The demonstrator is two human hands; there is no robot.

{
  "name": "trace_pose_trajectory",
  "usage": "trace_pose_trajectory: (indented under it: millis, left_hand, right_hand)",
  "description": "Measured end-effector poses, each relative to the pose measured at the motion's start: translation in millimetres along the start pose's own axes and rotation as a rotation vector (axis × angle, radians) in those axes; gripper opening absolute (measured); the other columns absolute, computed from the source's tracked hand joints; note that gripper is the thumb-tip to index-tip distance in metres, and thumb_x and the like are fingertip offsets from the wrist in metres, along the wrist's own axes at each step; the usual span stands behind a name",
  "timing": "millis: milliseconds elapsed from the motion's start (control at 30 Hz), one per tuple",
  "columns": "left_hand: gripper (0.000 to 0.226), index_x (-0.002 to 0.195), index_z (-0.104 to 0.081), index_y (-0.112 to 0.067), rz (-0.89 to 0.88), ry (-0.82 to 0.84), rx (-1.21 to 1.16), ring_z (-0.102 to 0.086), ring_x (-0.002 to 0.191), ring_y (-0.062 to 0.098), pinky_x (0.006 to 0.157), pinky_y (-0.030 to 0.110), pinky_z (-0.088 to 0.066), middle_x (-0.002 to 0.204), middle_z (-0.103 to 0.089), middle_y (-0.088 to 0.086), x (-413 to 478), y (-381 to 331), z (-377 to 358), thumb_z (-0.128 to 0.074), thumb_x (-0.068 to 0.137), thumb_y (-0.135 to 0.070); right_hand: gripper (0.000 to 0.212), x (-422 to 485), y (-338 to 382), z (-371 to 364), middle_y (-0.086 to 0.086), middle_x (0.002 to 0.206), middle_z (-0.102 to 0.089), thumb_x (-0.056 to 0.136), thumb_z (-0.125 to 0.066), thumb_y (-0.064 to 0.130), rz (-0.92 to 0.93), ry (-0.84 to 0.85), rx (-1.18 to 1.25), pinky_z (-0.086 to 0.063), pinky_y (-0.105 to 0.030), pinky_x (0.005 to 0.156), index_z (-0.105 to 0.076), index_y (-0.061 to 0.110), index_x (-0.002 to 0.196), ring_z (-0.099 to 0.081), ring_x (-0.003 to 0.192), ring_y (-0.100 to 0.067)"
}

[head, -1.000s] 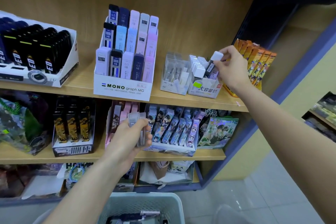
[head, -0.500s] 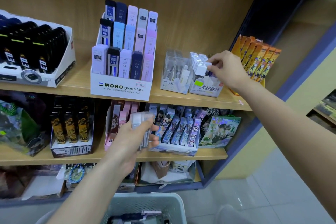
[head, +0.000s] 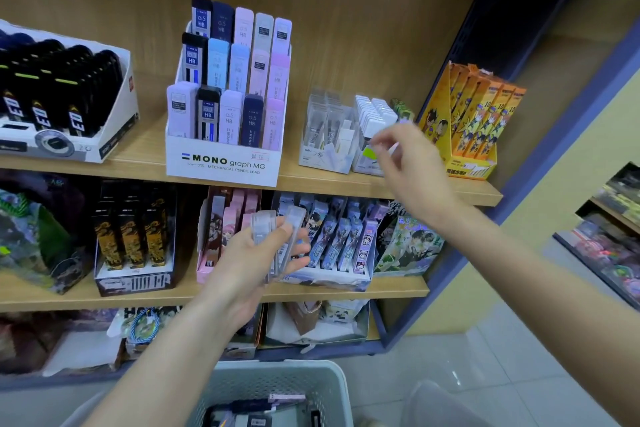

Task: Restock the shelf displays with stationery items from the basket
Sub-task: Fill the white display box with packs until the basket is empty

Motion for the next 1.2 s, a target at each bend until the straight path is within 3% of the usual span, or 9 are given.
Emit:
trace_pose_trajectory:
  millis: [167, 267, 500, 600, 667, 767, 900, 1067, 1200]
  left_hand:
    - [0.012, 0.102, -0.063, -0.010, -0.014, 0.024, 0.005, -0.069, 0.094, 0.025, 0.068, 0.029, -0.060, 0.102, -0.070, 0.015, -3, 2, -5, -0.058, 0.092, -0.012]
    - [0.019, 0.108, -0.065, -0.004, -0.022, 0.058, 0.031, -0.069, 0.096, 0.026, 0.071, 0.030, -0.060, 0.104, -0.070, 0.018, -6, 2, -8, -0.057, 0.093, -0.012]
    - [0.018, 0.105, -0.064, -0.006, -0.066, 0.067, 0.103, -0.072, 0.082, 0.026, 0.063, 0.026, -0.059, 0.098, -0.071, 0.016, -8, -4, -4, -0.055, 0.094, -0.016]
    - [0.016, 0.102, -0.063, -0.008, -0.085, 0.084, 0.170, -0.065, 0.053, 0.016, 0.052, 0.023, -0.056, 0.091, -0.073, 0.012, -13, -9, -7, -0.054, 0.095, -0.019]
    - [0.018, 0.100, -0.062, -0.009, -0.105, 0.073, 0.241, -0.048, 0.038, 0.008, 0.042, 0.018, -0.041, 0.080, -0.072, 0.005, -14, -12, -7, -0.052, 0.096, -0.022]
    - [0.020, 0.099, -0.055, -0.005, -0.129, 0.040, 0.276, -0.030, 0.034, 0.006, 0.039, 0.014, -0.028, 0.062, -0.059, 0.000, -13, -17, -2, -0.050, 0.097, -0.024]
    - [0.019, 0.099, -0.050, 0.000, -0.075, 0.018, 0.253, -0.030, 0.033, 0.008, 0.046, 0.021, -0.030, 0.040, -0.042, -0.003, -9, -15, 4, -0.048, 0.099, -0.018]
    - [0.026, 0.112, -0.051, 0.007, -0.064, 0.047, 0.187, -0.044, 0.044, 0.012, 0.042, 0.020, -0.039, 0.058, -0.052, 0.004, -12, -18, 5, -0.046, 0.099, -0.014]
    - [0.017, 0.106, -0.051, -0.005, -0.123, 0.081, 0.155, -0.052, 0.047, 0.010, 0.043, 0.020, -0.045, 0.077, -0.061, 0.005, -17, -28, 4, -0.047, 0.099, -0.019]
  right_hand:
    - [0.019, -54, 31, -72, 0.010, 0.086, -0.062, 0.094, -0.054, 0.036, -0.187, 0.466, 0.346, -0.044, -0.016, 0.060, -0.061, 0.019, 0.099, -0.056, 0.066, 0.001]
    - [0.014, -65, 38, -85, -0.003, 0.085, -0.065, 0.089, -0.064, 0.028, -0.272, 0.490, 0.491, -0.051, -0.020, 0.056, -0.063, 0.016, 0.094, -0.060, 0.064, -0.009]
    - [0.007, -55, 38, -61, -0.003, 0.075, -0.062, 0.089, -0.063, 0.007, -0.388, 0.363, 0.789, -0.058, -0.022, 0.065, -0.062, 0.013, 0.084, -0.065, 0.064, -0.008]
    - [0.008, -53, 45, -52, -0.005, 0.077, -0.064, 0.087, -0.064, 0.007, -0.329, 0.409, 0.763, -0.058, -0.024, 0.067, -0.063, 0.014, 0.085, -0.066, 0.066, -0.010]
    - [0.007, -44, 47, -39, -0.004, 0.080, -0.066, 0.088, -0.064, 0.008, -0.295, 0.370, 0.717, -0.058, -0.022, 0.067, -0.062, 0.014, 0.087, -0.067, 0.067, -0.010]
    - [0.005, -12, 37, 2, 0.000, 0.086, -0.065, 0.090, -0.061, 0.011, -0.221, 0.089, 0.563, -0.058, -0.027, 0.070, -0.059, 0.013, 0.094, -0.068, 0.068, -0.010]
    - [0.008, 28, 33, 32, -0.002, 0.091, -0.064, 0.090, -0.062, 0.013, -0.088, -0.151, 0.384, -0.056, -0.038, 0.079, -0.056, 0.017, 0.092, -0.065, 0.084, -0.020]
    - [0.015, 54, 32, 8, -0.003, 0.089, -0.061, 0.089, -0.065, 0.014, -0.045, -0.033, 0.204, -0.050, -0.018, 0.073, -0.053, 0.017, 0.097, -0.058, 0.078, -0.013]
    - [0.014, 60, 33, -13, 0.000, 0.090, -0.059, 0.082, -0.073, 0.017, -0.011, 0.075, 0.077, -0.040, -0.006, 0.061, -0.060, 0.017, 0.088, -0.054, 0.074, -0.007]
Point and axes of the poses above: each hand's wrist, its own x-axis towards the middle knuckle, its own z-axis out of the back of the hand, y = z × x, the point moved 9 cm from there along x, towards the middle knuckle
